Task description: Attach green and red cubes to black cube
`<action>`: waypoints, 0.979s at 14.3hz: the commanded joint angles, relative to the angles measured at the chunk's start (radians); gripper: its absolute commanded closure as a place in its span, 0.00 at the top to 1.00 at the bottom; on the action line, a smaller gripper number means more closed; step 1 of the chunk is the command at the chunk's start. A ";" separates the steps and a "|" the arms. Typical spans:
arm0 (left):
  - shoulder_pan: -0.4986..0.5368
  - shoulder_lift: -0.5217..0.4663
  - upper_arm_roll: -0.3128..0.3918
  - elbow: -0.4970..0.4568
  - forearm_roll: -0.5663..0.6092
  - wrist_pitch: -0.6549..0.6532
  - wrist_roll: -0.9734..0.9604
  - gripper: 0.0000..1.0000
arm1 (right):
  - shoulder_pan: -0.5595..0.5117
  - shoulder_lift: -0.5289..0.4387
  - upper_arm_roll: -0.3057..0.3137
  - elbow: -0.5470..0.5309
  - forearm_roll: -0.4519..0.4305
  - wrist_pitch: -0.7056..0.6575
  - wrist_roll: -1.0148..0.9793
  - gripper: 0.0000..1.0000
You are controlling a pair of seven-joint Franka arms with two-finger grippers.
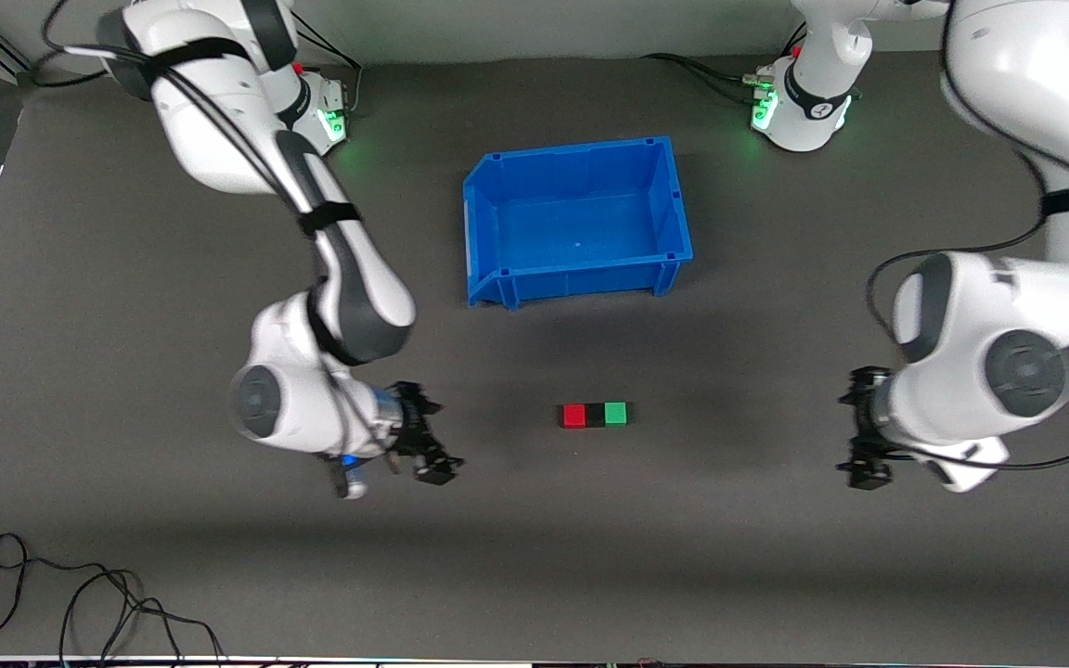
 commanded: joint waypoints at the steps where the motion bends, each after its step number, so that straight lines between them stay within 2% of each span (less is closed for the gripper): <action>1: 0.073 -0.105 -0.012 -0.020 -0.004 -0.115 0.202 1.00 | 0.009 -0.108 -0.014 -0.049 -0.165 -0.062 -0.128 1.00; 2: 0.092 -0.140 -0.010 -0.013 -0.006 -0.170 0.283 1.00 | 0.009 -0.135 -0.014 -0.052 -0.238 -0.092 -0.184 1.00; 3: 0.121 -0.172 -0.010 -0.001 -0.007 -0.222 0.387 1.00 | 0.009 -0.158 -0.015 -0.052 -0.272 -0.144 -0.233 1.00; 5: 0.173 -0.205 -0.013 0.064 -0.012 -0.360 0.564 1.00 | 0.009 -0.185 -0.020 -0.051 -0.285 -0.200 -0.304 1.00; 7: 0.193 -0.200 -0.009 0.181 -0.010 -0.504 0.742 1.00 | 0.001 -0.230 -0.026 -0.055 -0.283 -0.203 -0.469 1.00; 8: 0.198 -0.199 -0.009 0.233 -0.014 -0.547 0.820 1.00 | -0.035 -0.262 -0.017 -0.078 -0.283 -0.205 -0.522 1.00; 10: 0.230 -0.196 -0.010 0.310 -0.011 -0.649 0.950 1.00 | -0.127 -0.329 0.050 -0.124 -0.287 -0.218 -0.568 1.00; 12: 0.232 -0.196 -0.007 0.319 0.006 -0.658 1.075 1.00 | -0.190 -0.392 0.091 -0.158 -0.346 -0.225 -0.693 1.00; 14: 0.222 -0.194 -0.015 0.312 0.006 -0.616 1.129 1.00 | -0.207 -0.463 0.095 -0.205 -0.443 -0.225 -0.816 1.00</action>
